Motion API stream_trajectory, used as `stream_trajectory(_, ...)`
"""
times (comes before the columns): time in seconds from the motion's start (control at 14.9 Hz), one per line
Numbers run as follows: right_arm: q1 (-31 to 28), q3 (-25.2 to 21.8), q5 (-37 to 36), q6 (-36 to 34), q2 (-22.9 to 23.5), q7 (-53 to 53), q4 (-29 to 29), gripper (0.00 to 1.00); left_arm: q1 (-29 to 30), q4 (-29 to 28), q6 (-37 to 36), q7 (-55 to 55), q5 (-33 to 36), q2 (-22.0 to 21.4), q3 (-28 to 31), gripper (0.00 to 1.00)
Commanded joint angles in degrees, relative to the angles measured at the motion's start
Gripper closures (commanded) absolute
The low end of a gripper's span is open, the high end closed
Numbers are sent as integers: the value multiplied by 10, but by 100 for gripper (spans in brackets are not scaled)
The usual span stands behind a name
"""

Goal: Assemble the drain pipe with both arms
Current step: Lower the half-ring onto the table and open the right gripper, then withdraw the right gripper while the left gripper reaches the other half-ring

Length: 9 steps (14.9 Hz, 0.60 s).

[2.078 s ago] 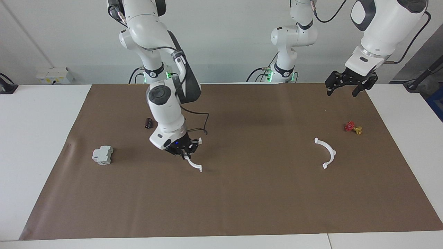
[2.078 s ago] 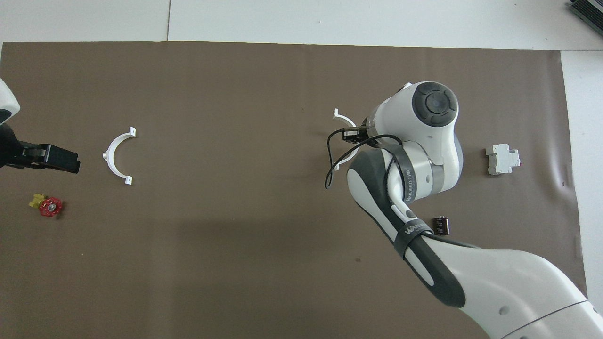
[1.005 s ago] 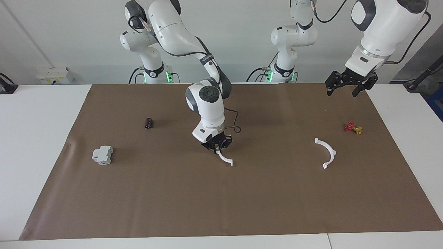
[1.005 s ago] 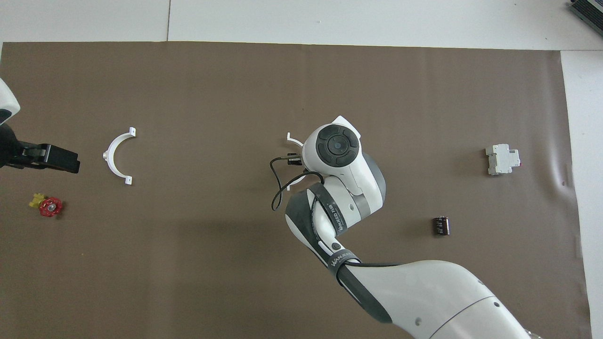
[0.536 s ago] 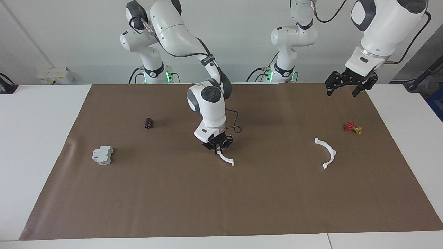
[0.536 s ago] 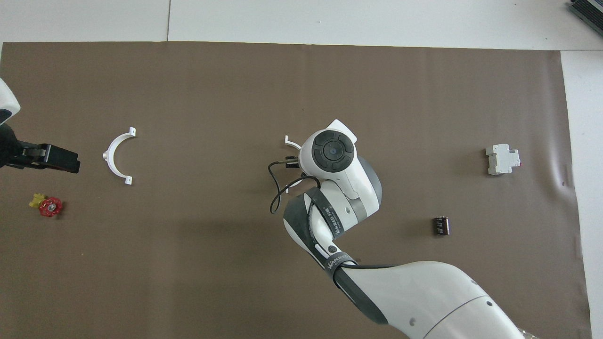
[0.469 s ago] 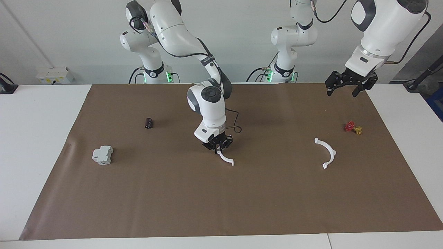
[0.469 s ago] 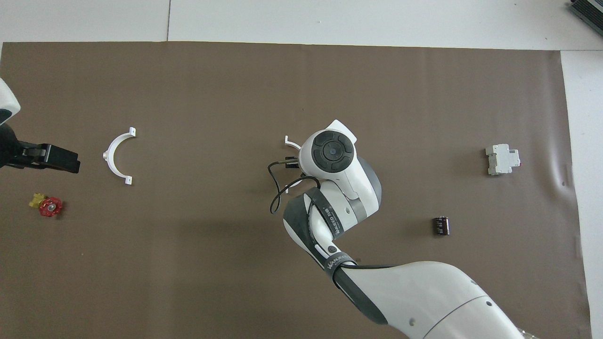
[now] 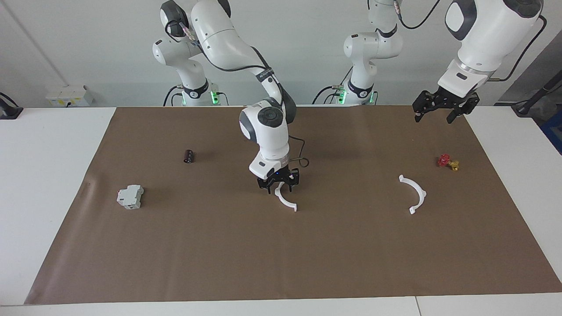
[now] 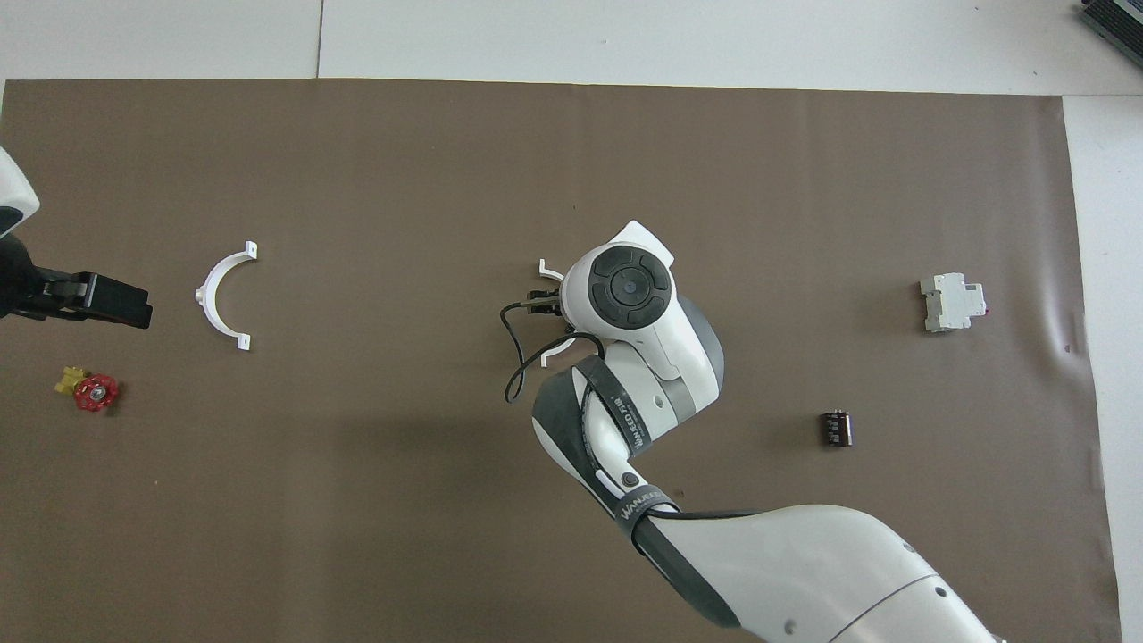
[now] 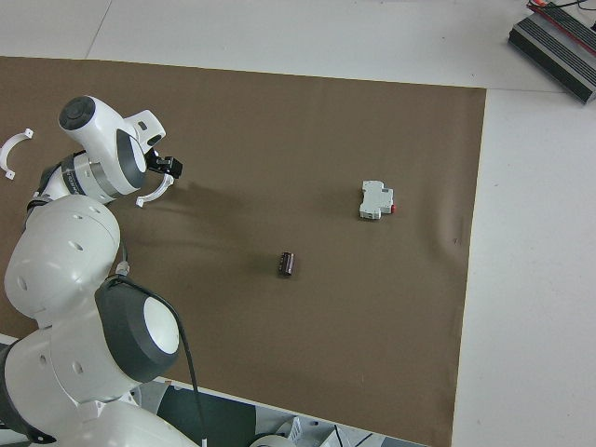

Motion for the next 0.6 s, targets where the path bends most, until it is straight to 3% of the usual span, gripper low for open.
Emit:
stream_trajectory(0.0, -27, -3, -8, -33, -54, 11, -8, 0, 7, 5, 3, -2, -6, 6, -3, 0)
stream_trajectory(0.54, -160, -3, -9, -115, -145, -74, -8, 0, 35, -28, 81, 5, -3, 43, -1, 0)
